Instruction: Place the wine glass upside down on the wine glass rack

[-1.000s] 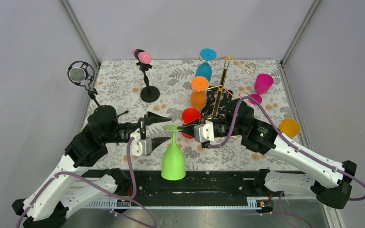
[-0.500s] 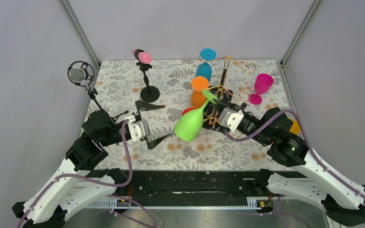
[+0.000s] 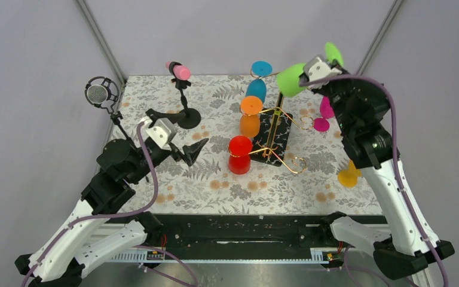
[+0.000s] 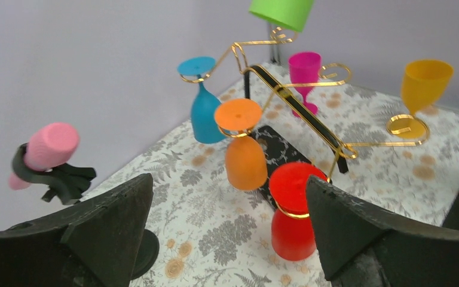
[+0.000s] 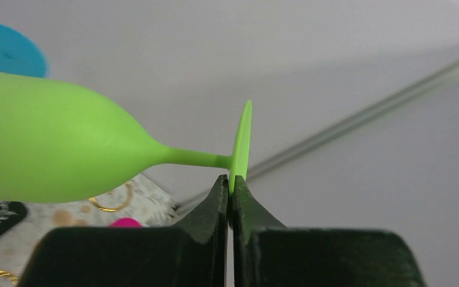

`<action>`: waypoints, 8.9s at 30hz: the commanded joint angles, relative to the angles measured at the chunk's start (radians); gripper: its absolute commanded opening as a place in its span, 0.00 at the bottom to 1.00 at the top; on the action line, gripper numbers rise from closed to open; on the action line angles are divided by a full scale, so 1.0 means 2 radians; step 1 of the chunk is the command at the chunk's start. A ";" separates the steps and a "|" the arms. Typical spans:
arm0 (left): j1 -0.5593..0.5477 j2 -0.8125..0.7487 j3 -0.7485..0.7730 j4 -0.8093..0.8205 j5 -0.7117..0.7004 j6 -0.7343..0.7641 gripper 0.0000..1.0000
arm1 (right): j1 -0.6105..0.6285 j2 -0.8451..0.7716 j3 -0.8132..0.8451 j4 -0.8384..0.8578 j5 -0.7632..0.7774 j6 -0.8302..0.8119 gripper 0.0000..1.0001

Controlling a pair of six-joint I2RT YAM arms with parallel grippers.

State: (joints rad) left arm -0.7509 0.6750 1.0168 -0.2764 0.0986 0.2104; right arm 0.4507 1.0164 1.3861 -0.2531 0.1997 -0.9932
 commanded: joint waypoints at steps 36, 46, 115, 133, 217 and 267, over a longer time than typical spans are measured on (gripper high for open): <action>-0.002 -0.023 -0.009 0.016 -0.072 0.017 0.99 | -0.143 0.218 0.021 0.046 -0.098 -0.271 0.00; -0.002 -0.019 -0.009 0.014 -0.059 0.016 0.99 | -0.143 0.194 -0.023 0.060 -0.172 -0.291 0.00; -0.001 0.027 -0.007 0.005 0.004 0.034 0.99 | -0.186 0.203 0.012 -0.015 -0.198 -0.246 0.10; -0.002 0.023 -0.014 0.002 0.002 0.034 0.99 | -0.184 0.197 -0.016 -0.032 -0.236 -0.234 0.25; -0.002 0.059 0.065 -0.126 -0.134 -0.087 0.99 | -0.341 0.366 0.180 -0.223 -0.073 0.717 0.58; -0.002 0.038 0.029 0.008 -0.023 -0.093 0.99 | -0.270 0.047 -0.011 0.179 -0.103 0.566 0.00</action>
State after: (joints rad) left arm -0.7517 0.7666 1.0828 -0.4194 0.0189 0.0021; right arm -0.1081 1.1732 1.3548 -0.0673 0.2024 0.1318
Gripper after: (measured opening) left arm 0.989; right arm 0.022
